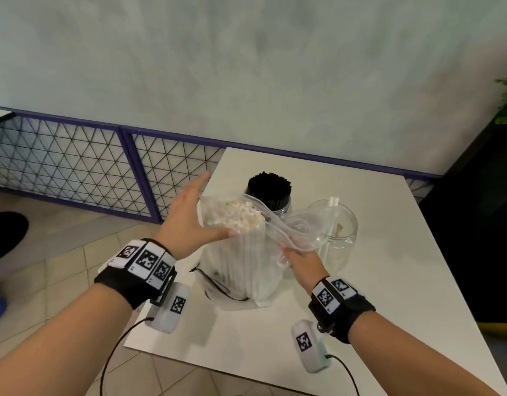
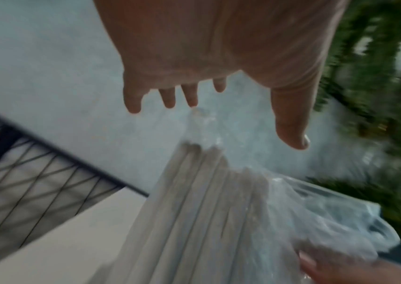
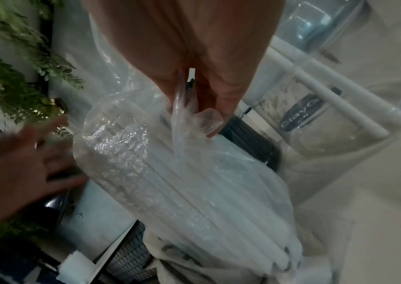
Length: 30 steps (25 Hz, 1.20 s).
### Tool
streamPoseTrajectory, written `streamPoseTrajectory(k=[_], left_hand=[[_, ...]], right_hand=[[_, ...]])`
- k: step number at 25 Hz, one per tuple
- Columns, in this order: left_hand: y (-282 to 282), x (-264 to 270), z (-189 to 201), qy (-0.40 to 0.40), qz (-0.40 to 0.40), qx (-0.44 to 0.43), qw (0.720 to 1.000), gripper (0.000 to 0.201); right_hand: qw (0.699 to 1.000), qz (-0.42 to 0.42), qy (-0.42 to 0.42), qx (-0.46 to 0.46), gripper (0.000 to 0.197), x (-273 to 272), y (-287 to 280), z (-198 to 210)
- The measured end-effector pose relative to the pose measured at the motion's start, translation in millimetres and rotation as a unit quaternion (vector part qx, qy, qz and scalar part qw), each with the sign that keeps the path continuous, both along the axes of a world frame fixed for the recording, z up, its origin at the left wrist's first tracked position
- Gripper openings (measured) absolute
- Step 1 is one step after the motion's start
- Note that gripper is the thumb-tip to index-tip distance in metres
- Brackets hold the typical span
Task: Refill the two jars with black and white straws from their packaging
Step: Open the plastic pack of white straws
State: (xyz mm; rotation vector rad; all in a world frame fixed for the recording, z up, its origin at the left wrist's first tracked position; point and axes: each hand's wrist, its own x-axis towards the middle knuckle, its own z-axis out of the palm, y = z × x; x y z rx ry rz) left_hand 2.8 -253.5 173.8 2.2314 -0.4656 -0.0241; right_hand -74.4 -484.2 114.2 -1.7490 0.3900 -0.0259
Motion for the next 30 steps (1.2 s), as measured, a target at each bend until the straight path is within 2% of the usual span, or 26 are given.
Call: streamPoseTrajectory(k=[2, 3, 5, 6, 8, 11, 15, 17, 18, 20, 22, 23, 25, 26, 28, 30], left_hand=[[-16, -2, 23, -0.101, -0.066, 0.121, 0.985, 0.11], [-24, 1, 24, -0.129, -0.103, 0.2, 0.966, 0.108], [-36, 8, 13, -0.149, -0.153, 0.328, 0.92, 0.105], [-40, 11, 3, -0.14, -0.162, 0.363, 0.907, 0.103], [-43, 14, -15, -0.137, -0.162, 0.379, 0.901, 0.097], [-41, 15, -26, -0.184, -0.162, 0.364, 0.899, 0.091], [-38, 16, -30, -0.205, -0.169, 0.351, 0.898, 0.089], [-39, 15, -30, -0.209, -0.176, 0.354, 0.894, 0.089], [-39, 15, -30, -0.21, -0.177, 0.356, 0.894, 0.089], [-40, 16, -31, -0.21, -0.175, 0.354, 0.894, 0.089], [-39, 18, -32, -0.211, -0.174, 0.35, 0.896, 0.089], [-39, 18, -32, -0.212, -0.175, 0.351, 0.895, 0.089], [-40, 18, -32, -0.211, -0.178, 0.351, 0.895, 0.089], [-41, 17, -32, -0.211, -0.179, 0.352, 0.894, 0.088], [-42, 17, -32, -0.21, -0.178, 0.354, 0.894, 0.088], [-41, 16, -32, -0.207, -0.177, 0.351, 0.896, 0.087]], right_hand=[[0.999, 0.029, -0.022, -0.033, 0.023, 3, -1, -3], [0.997, 0.044, -0.036, -0.043, 0.026, 2, -1, -6], [0.997, 0.043, -0.046, -0.041, 0.027, -2, -2, -12], [0.998, 0.029, -0.034, -0.042, 0.024, -6, -4, -15], [0.999, -0.002, -0.003, -0.054, 0.026, -15, -11, -23], [0.995, -0.035, 0.043, -0.085, 0.03, -37, -28, -40], [0.986, -0.044, 0.125, -0.104, 0.016, -76, -55, -71], [0.981, -0.037, 0.16, -0.108, 0.011, -89, -66, -73], [0.979, -0.06, 0.153, -0.118, 0.007, -91, -72, -68], [0.968, -0.177, 0.075, -0.161, 0.011, -93, -80, -46], [0.922, -0.288, -0.078, -0.247, 0.016, -91, -80, -8], [0.891, -0.292, -0.165, -0.305, 0.017, -88, -76, 12], [0.833, -0.2, -0.285, -0.43, 0.017, -76, -60, 41], [0.816, -0.136, -0.295, -0.479, 0.021, -67, -51, 49], [0.798, -0.023, -0.246, -0.55, 0.029, -45, -41, 58], [0.796, 0.068, -0.152, -0.582, 0.025, -27, -38, 55]])
